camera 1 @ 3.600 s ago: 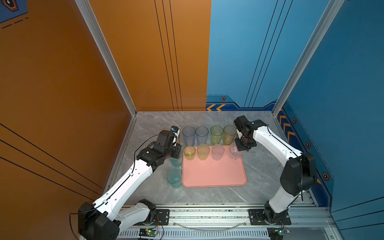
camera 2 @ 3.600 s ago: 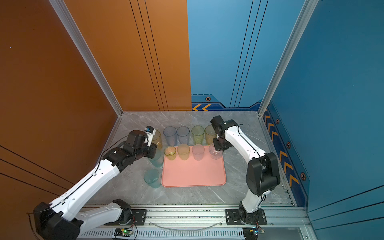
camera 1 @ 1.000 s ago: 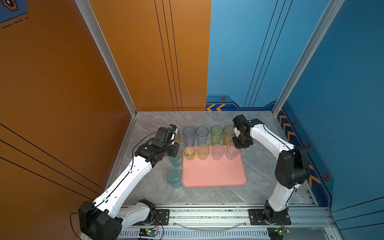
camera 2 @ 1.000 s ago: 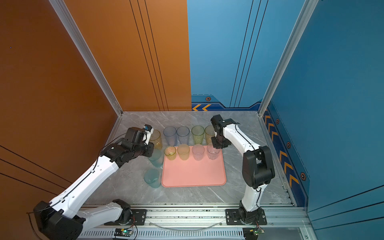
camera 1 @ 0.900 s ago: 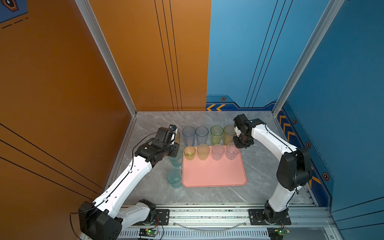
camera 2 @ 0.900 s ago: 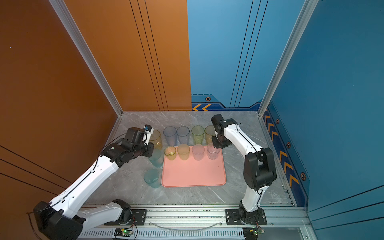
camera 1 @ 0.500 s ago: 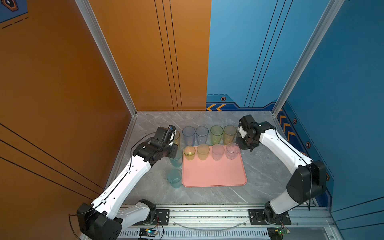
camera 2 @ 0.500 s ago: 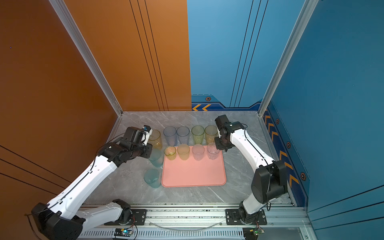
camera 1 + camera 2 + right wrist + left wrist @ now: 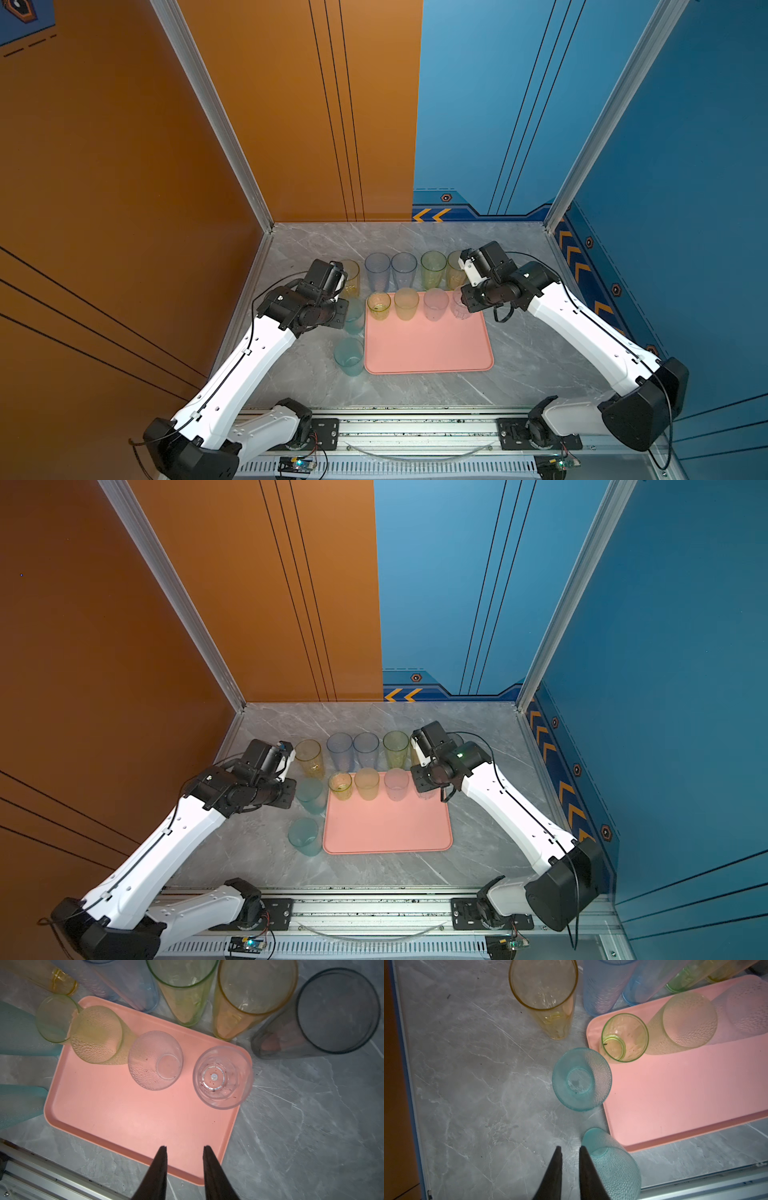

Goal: Place the glasses into the tray
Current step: Pick up the glass from the bottom-left of the table.

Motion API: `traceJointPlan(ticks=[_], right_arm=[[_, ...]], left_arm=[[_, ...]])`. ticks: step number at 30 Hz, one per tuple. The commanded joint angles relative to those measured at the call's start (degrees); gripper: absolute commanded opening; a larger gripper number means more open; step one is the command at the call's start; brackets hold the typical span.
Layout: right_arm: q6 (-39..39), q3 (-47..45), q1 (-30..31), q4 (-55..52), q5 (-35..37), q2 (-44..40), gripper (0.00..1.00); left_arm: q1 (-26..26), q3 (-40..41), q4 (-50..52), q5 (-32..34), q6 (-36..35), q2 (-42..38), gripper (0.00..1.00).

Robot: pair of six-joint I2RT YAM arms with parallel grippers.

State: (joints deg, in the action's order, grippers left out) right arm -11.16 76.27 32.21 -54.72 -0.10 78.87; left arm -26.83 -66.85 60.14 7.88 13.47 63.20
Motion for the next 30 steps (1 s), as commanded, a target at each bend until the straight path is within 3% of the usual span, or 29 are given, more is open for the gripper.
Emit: traceJointPlan(ticks=[1,14,30], right_arm=[[-0.71,-0.52,0.87,2.66,-1.34,1.69,0.29],[0.00,-1.40,1.21,5.06,-2.31,-0.71,0.31],[-0.10,-1.64,1.33,5.31,-2.94,-1.44,0.31]], left_arm=[[-2.93,0.92,6.44,-1.70,4.77,-1.23,0.19],[-6.13,12.34,7.68,-3.14,16.77,-9.38,0.20],[-5.56,15.10,5.72,-3.86,17.60,-7.93,0.21]])
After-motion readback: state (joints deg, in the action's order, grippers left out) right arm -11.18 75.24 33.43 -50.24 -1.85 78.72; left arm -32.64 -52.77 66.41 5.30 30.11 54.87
